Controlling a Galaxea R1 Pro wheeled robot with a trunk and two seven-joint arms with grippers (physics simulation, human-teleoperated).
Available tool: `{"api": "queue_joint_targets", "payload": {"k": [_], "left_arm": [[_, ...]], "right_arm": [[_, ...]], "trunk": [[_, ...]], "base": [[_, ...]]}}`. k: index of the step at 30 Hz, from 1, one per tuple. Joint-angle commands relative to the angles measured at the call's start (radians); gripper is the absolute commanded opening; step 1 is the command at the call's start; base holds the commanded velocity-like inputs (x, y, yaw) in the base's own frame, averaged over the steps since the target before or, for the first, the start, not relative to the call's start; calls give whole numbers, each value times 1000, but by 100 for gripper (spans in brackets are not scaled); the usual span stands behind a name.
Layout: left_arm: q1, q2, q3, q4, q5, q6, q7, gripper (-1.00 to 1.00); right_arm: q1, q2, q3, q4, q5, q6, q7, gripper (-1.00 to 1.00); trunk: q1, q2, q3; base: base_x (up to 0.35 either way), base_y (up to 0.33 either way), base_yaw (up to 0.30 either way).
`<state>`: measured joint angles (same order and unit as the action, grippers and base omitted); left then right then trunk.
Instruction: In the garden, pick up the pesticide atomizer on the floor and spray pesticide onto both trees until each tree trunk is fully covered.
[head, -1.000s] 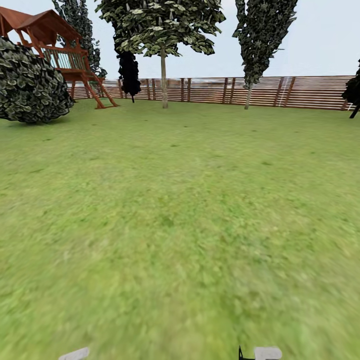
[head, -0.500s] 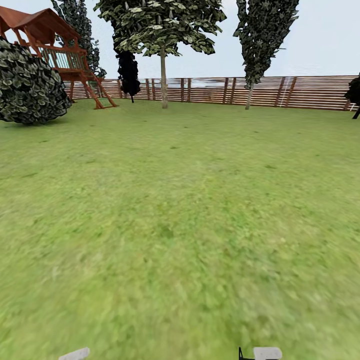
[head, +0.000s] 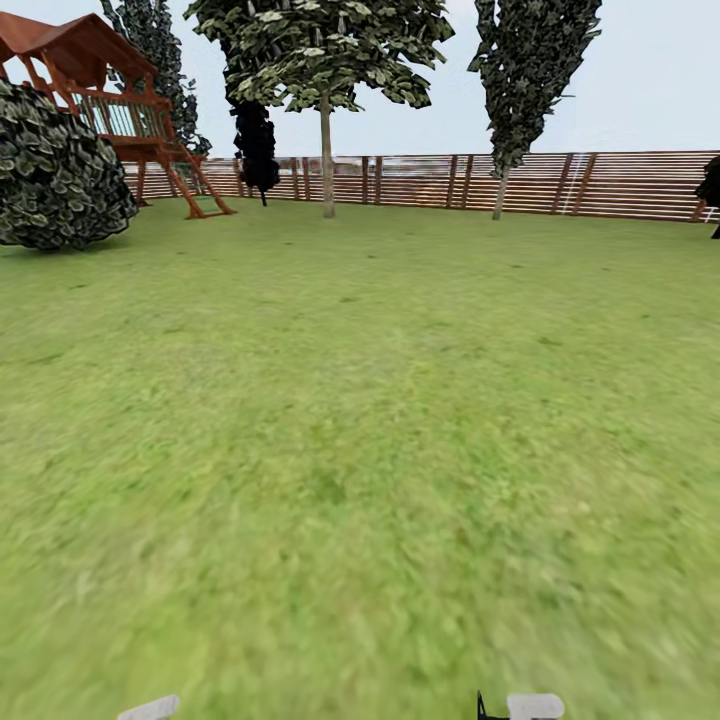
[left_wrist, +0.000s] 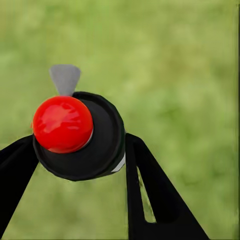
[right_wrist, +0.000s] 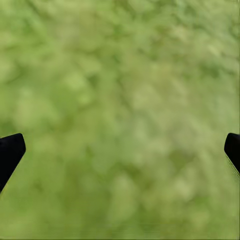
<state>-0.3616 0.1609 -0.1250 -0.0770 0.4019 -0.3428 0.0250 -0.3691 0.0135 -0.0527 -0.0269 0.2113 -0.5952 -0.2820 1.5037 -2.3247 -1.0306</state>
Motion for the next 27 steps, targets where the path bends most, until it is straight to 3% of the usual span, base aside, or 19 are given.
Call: {"api": "queue_joint_targets", "payload": {"k": [1, 27], "left_arm": [[0, 0, -8, 0, 6, -3, 3, -100], [0, 2, -8, 0, 12, -4, 3, -100]], "right_arm": [[-1, 0, -5, 1, 11, -1, -6, 100], [-1, 0, -6, 1, 11, -1, -6, 100]], "trunk": [[0, 0, -1], [0, 0, -1]], "base": [[339, 0, 0], [339, 0, 0]]}}
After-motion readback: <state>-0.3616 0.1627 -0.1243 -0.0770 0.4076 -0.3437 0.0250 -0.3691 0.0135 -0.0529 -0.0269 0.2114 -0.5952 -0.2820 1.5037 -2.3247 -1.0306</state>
